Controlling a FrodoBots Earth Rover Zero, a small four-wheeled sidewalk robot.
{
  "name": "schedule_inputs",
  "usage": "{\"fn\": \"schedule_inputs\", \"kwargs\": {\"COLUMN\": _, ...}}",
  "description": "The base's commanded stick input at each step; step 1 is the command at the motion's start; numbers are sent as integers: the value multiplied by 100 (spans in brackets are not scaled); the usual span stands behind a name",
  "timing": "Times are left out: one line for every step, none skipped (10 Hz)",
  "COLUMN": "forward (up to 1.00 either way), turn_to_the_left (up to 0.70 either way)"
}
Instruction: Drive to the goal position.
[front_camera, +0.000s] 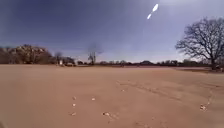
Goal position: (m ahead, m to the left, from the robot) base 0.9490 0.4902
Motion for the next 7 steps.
{"fn": "schedule_inputs", "kwargs": {"forward": 100, "turn_to_the_left": 0}}
{"fn": "schedule_inputs", "kwargs": {"forward": 100, "turn_to_the_left": 0}}
{"fn": "schedule_inputs", "kwargs": {"forward": 100, "turn_to_the_left": 0}}
{"fn": "schedule_inputs", "kwargs": {"forward": 100, "turn_to_the_left": 0}}
{"fn": "schedule_inputs", "kwargs": {"forward": 100, "turn_to_the_left": 0}}
{"fn": "schedule_inputs", "kwargs": {"forward": 100, "turn_to_the_left": 0}}
{"fn": "schedule_inputs", "kwargs": {"forward": 100, "turn_to_the_left": 0}}
